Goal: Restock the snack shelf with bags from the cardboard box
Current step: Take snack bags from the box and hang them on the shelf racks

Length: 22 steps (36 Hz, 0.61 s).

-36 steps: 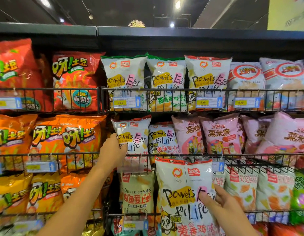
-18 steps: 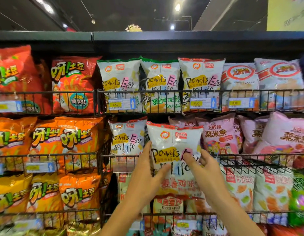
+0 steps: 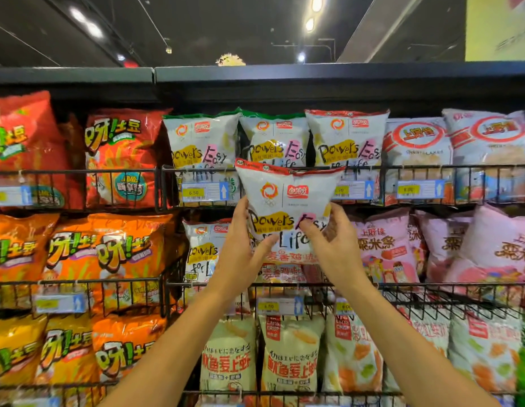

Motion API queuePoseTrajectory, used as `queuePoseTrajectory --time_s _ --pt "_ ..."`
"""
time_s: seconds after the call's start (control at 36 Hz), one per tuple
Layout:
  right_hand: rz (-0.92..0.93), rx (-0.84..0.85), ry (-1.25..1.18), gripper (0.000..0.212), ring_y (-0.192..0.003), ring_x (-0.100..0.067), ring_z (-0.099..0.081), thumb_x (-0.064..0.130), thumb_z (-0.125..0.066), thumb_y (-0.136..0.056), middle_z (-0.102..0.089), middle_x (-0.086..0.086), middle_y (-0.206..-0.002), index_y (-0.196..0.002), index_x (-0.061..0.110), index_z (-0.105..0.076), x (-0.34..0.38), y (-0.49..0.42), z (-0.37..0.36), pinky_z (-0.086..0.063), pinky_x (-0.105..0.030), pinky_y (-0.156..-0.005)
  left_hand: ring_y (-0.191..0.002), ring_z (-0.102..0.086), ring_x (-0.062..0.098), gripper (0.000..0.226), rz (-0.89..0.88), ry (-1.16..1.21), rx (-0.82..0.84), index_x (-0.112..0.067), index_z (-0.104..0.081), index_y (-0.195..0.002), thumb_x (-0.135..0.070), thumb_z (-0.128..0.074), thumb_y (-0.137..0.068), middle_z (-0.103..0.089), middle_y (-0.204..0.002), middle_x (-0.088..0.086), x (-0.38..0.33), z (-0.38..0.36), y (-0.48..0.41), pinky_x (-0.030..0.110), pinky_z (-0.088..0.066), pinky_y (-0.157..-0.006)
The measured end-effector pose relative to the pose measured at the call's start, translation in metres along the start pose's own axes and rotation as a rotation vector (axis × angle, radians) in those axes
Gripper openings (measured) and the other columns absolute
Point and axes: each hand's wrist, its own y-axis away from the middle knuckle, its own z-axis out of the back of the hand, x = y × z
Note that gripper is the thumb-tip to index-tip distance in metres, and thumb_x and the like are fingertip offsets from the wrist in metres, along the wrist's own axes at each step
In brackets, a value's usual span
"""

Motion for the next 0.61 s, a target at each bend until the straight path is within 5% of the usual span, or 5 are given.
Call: queuePoseTrajectory --time_s 0.14,0.28,0.39,0.56,0.61 --pt "-0.016 0.04 0.019 0.042 -0.105 0.0 -0.063 0.015 -0.071 -0.091 -0.068 0.009 -0.115 -0.129 0.018 -0.054 -0.022 -0.007 0.001 -0.049 -0.013 -0.081 -0.139 -0.041 0.007 0.082 -0.013 -0.05 -0.002 -0.045 -0.006 -0.151 -0.046 -0.063 -0.092 -0.031 -0.154 -0.011 0.024 -0.011 -0.001 0.043 -0.05 -0.106" --pt "-0.102 0.095 0.03 0.042 -0.108 0.004 -0.062 0.014 -0.071 -0.091 -0.066 0.014 -0.119 -0.127 0.021 -0.052 -0.049 -0.008 0.004 -0.05 -0.014 -0.083 -0.119 -0.047 -0.017 0.079 -0.052 -0.066 0.001 -0.055 -0.006 -0.14 -0.031 -0.066 -0.095 -0.037 -0.14 -0.023 0.043 -0.025 0.004 0.02 -0.054 -0.093" --pt "-0.143 0.137 0.082 0.043 -0.108 0.003 -0.061 0.019 -0.069 -0.092 -0.064 0.018 -0.116 -0.129 0.025 -0.048 -0.062 -0.006 0.004 -0.049 -0.014 -0.081 -0.101 -0.054 -0.021 0.076 -0.019 -0.077 0.047 -0.032 -0.011 -0.15 -0.03 -0.065 -0.096 -0.043 -0.14 -0.012 0.054 -0.032 0.008 0.021 -0.056 -0.084" --pt "-0.259 0.221 0.198 0.032 -0.103 -0.008 -0.066 0.029 -0.067 -0.092 -0.068 0.016 -0.108 -0.118 0.031 -0.049 -0.075 -0.012 0.005 -0.055 -0.037 -0.088 -0.087 -0.059 -0.019 0.075 0.065 -0.167 0.133 -0.028 -0.008 -0.149 -0.037 -0.061 -0.097 -0.049 -0.135 -0.014 0.059 -0.035 0.013 0.031 -0.057 -0.075" --pt "-0.307 0.256 0.271 0.028 -0.103 -0.012 -0.065 0.031 -0.066 -0.093 -0.066 0.014 -0.107 -0.115 0.026 -0.049 -0.077 -0.015 0.004 -0.054 -0.038 -0.087 -0.079 -0.06 -0.017 0.073 0.11 -0.183 0.173 -0.023 -0.011 -0.149 -0.037 -0.061 -0.097 -0.054 -0.131 -0.01 0.06 -0.036 0.012 0.021 -0.05 -0.065"
